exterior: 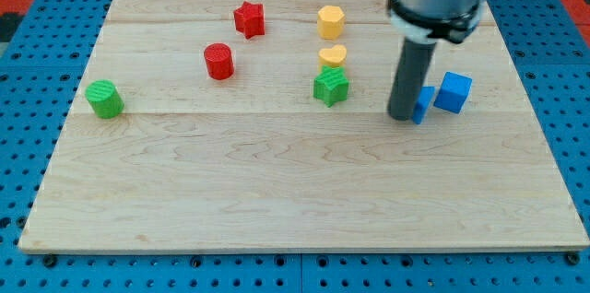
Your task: Point your arm at green star
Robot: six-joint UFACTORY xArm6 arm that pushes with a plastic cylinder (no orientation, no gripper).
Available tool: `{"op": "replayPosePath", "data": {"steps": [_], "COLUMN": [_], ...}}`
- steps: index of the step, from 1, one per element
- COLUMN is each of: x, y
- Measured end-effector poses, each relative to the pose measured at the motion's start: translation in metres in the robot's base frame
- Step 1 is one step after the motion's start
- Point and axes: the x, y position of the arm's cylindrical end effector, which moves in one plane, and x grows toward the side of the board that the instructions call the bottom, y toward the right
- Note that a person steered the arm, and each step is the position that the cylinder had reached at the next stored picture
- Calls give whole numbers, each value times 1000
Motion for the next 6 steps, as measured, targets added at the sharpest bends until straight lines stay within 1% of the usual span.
{"op": "replayPosePath", "data": {"steps": [1,2,3,4,5,6], "x": [7,51,40,18,6,-9], "y": [-24,-4,29,-15,-28,-70]}}
